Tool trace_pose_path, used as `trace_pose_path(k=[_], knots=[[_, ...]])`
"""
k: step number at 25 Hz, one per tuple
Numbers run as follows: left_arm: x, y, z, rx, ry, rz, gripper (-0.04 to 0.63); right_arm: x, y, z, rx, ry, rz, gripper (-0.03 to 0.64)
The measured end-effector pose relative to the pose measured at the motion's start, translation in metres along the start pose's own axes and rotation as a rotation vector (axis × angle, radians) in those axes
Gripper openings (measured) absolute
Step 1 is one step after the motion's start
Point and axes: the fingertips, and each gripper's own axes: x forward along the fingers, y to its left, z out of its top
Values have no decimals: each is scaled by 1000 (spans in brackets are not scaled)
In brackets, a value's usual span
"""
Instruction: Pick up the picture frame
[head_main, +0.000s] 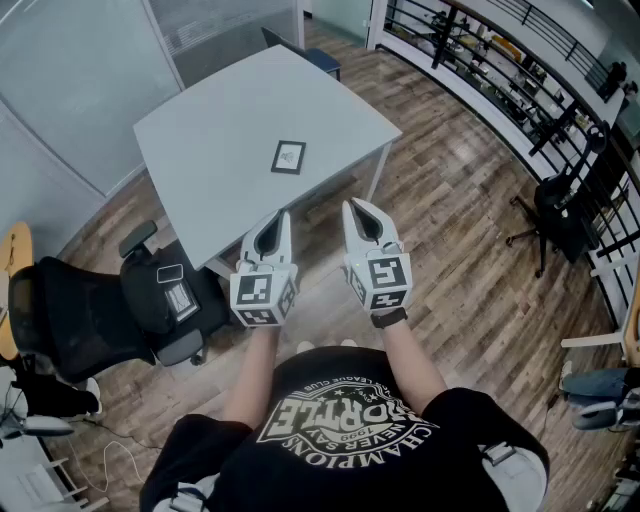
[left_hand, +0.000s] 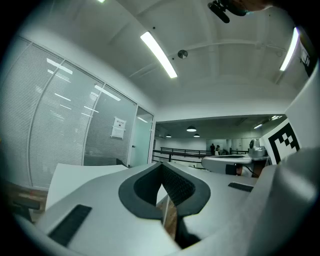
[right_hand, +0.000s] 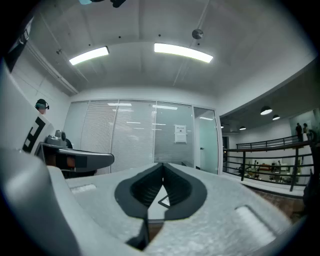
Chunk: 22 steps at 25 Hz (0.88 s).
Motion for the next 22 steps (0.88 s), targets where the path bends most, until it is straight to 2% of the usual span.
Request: trace_pose_path(k=[5, 12, 17, 22], knots=[[-14, 18, -8, -30, 4, -16, 5, 6, 21, -34, 101, 96, -16, -2], [-16, 14, -39, -111, 35, -63, 5, -8, 45, -51, 76, 125, -8, -2], [1, -1, -45, -113, 54, -102, 5, -7, 34, -56, 86, 129, -18, -2], [37, 1, -52, -118, 66, -97, 5, 24, 9, -66, 116, 127, -5, -2]])
